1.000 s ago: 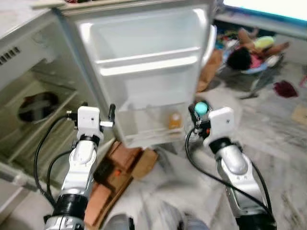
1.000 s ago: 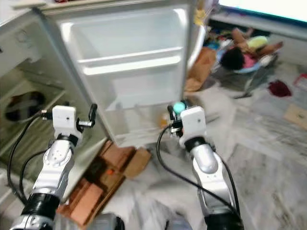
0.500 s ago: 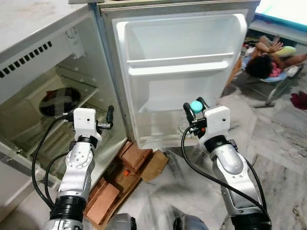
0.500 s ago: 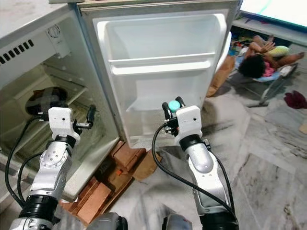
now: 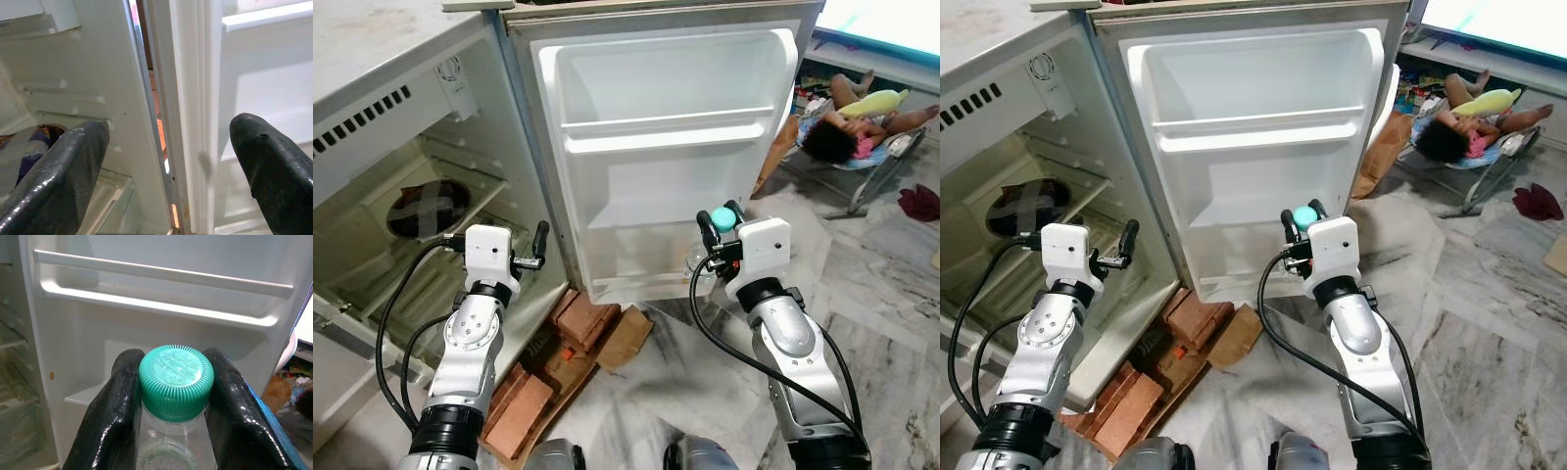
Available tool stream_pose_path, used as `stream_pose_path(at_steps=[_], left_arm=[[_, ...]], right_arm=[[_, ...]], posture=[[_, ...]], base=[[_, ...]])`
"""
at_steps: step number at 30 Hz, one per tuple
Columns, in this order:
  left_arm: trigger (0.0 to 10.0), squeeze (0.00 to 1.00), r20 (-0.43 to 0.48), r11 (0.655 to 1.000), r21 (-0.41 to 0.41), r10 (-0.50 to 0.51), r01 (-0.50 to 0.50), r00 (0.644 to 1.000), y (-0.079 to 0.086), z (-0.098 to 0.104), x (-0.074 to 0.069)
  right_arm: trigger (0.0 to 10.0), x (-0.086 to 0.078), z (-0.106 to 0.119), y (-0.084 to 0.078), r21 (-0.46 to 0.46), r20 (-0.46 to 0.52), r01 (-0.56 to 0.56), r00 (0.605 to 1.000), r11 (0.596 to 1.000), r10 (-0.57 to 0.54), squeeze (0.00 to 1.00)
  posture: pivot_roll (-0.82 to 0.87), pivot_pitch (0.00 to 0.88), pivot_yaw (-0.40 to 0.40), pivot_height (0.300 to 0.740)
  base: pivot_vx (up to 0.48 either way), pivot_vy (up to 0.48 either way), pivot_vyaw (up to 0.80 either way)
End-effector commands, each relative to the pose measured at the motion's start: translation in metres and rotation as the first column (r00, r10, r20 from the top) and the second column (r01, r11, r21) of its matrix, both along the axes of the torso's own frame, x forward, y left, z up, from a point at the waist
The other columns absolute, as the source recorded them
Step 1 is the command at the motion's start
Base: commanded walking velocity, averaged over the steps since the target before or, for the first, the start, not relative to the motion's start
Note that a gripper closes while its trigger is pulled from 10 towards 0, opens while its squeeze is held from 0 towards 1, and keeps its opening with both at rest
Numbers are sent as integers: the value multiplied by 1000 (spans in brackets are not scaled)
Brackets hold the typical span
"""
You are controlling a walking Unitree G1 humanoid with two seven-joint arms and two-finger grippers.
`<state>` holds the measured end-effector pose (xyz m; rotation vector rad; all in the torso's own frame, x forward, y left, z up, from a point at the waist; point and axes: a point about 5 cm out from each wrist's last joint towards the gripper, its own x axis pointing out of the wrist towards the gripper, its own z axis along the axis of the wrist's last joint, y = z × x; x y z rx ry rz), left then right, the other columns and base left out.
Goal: Restocking fridge
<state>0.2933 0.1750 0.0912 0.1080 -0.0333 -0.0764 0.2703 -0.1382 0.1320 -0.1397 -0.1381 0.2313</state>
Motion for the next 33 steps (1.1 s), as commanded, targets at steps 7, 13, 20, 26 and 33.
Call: stream_pose_path(at_steps=[7,13,20,26,33], left_arm=[[10000,0,14,1000,15,-21,21,1000,-2,2,-1],[10000,0,17,999,15,-32,32,999,-3,2,-1],[10000,0,19,999,18,-39,39,999,-5,2,0],[10000,0,22,999,15,-39,39,999,-6,2,-1],[10000,0,21,999,13,-36,36,999,-6,1,-1]], right_arm=[[10000,1,-2,1,-1,-10,2,1000,1000,-2,0],[10000,1,-3,-2,-1,-14,7,1000,1000,-7,0],[10000,0,-3,0,-2,-13,2,1000,1000,-2,0],[10000,1,-2,-1,-7,-10,2,1000,1000,-2,0],[10000,2,-2,-1,-9,-10,-3,1000,1000,3,0]], posture=[[-45,86,18,740],[-45,86,18,740],[-48,87,19,740],[-48,84,14,740],[-47,82,12,740]], base=[[84,0,0],[316,0,0],[348,0,0],[99,0,0],[0,0,0]])
